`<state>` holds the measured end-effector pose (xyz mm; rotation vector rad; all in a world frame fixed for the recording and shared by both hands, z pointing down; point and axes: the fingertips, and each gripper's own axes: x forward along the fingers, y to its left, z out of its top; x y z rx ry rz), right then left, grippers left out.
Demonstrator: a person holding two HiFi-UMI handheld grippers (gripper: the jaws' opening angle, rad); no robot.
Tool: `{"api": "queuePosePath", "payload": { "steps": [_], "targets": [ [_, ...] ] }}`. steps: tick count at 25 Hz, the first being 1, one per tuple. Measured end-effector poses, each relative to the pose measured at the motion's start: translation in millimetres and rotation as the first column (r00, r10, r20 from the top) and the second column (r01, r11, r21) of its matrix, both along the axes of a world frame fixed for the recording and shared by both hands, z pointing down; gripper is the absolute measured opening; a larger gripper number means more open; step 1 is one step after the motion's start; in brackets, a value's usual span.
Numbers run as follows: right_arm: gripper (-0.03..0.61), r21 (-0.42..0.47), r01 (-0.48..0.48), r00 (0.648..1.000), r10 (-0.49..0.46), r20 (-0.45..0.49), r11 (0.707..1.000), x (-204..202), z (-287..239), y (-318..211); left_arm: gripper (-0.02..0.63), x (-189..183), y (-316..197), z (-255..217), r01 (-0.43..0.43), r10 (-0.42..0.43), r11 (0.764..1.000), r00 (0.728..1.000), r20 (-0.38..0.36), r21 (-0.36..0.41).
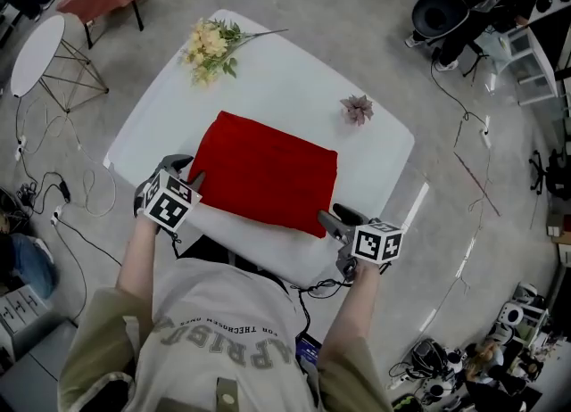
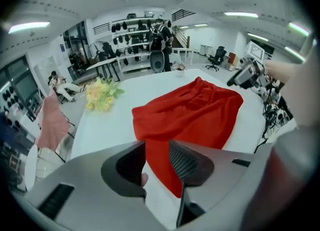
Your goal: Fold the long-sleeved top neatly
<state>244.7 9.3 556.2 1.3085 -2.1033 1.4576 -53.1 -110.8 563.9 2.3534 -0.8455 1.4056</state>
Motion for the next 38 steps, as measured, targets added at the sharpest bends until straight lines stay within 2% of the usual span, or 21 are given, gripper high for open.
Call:
{"api": "queuePosePath", "payload": {
  "steps": [2,3,5,7,11,13,15,17,19,21,23,25,26,27,28,29,31,33,35,37,38],
  "targets": [
    [0.242,0.068,0.032,0.986,-0.020,-0.167,0.997,10,-9,-34,0.153,22,-20,0,-0.073,0.073,0.996,0.997,0.023,0.043],
    [0.242,0.070,0.060,0.965,-0.040,-0.258,0.996,14,-5,-50,0.152,33,-31,1,-0.111,0.108,0.992,0.993,0.040,0.067],
    [0.241,0.027,0.107,0.911,-0.087,-0.403,0.994,19,12,-75,0.153,55,-50,7,-0.188,0.178,0.976,0.980,0.090,0.114],
    [0.241,-0.025,0.122,0.878,-0.119,-0.464,0.992,22,30,-90,0.153,72,-66,18,-0.261,0.241,0.956,0.959,0.151,0.134],
    [0.219,-0.113,0.134,0.844,-0.173,-0.507,0.985,30,60,-98,0.153,88,-85,49,-0.348,0.317,0.932,0.918,0.238,0.101],
    [0.126,-0.123,0.142,0.847,-0.185,-0.499,0.982,32,62,-100,0.112,91,-89,56,-0.365,0.338,0.928,0.912,0.233,0.082],
    [0.056,-0.077,0.129,0.877,-0.150,-0.457,0.989,32,48,-107,0.032,96,-93,48,-0.328,0.312,0.940,0.938,0.149,0.097],
    [0.051,-0.010,0.085,0.904,-0.081,-0.420,0.996,36,28,-119,0.029,100,-104,26,-0.234,0.234,0.964,0.972,0.017,0.130],
    [0.051,0.026,0.038,0.914,-0.025,-0.405,0.999,46,18,-131,0.029,99,-118,9,-0.156,0.167,0.975,0.984,-0.057,0.161],
    [0.051,-0.003,0.019,0.906,-0.018,-0.422,1.000,53,31,-140,0.029,99,-130,16,-0.143,0.149,0.977,0.988,-0.026,0.159],
    [0.051,-0.086,0.018,0.876,-0.058,-0.479,0.996,57,58,-142,0.031,99,-134,42,-0.158,0.154,0.982,0.987,0.051,0.104],
    [0.067,-0.130,0.031,0.841,-0.096,-0.532,0.991,57,73,-143,0.065,98,-134,58,-0.154,0.147,0.985,0.985,0.093,0.072],
    [0.075,-0.116,0.043,0.836,-0.099,-0.539,0.992,56,71,-145,0.097,98,-134,57,-0.145,0.138,0.986,0.987,0.086,0.077],
    [0.143,-0.085,0.059,0.842,-0.095,-0.530,0.995,53,65,-148,0.138,97,-135,51,-0.133,0.128,0.987,0.990,0.061,0.087],
    [0.269,-0.045,0.081,0.855,-0.093,-0.511,0.996,49,55,-149,0.202,94,-136,43,-0.120,0.118,0.988,0.993,0.027,0.096],
    [0.327,0.000,0.113,0.866,-0.099,-0.490,0.994,43,42,-147,0.254,90,-134,32,-0.108,0.109,0.989,0.994,-0.009,0.101],
    [0.331,0.093,0.222,0.870,-0.155,-0.468,0.971,25,12,-134,0.262,79,-120,11,-0.108,0.115,0.990,0.991,-0.076,0.093],
    [0.331,0.141,0.373,0.843,-0.271,-0.464,0.917,-4,-11,-107,0.262,73,-84,-3,-0.177,0.182,0.983,0.976,-0.118,0.051],
    [0.331,0.113,0.499,0.793,-0.400,-0.460,0.859,-31,-14,-71,0.273,70,-34,-2,-0.296,0.293,0.955,0.950,-0.108,-0.011],
    [0.331,0.022,0.574,0.736,-0.504,-0.453,0.819,-45,2,-35,0.296,63,11,13,-0.382,0.377,0.920,0.923,-0.071,-0.086],
    [0.331,-0.036,0.593,0.710,-0.544,-0.448,0.804,-44,16,-20,0.311,58,27,23,-0.396,0.393,0.911,0.918,-0.056,-0.115]
  ]
}}
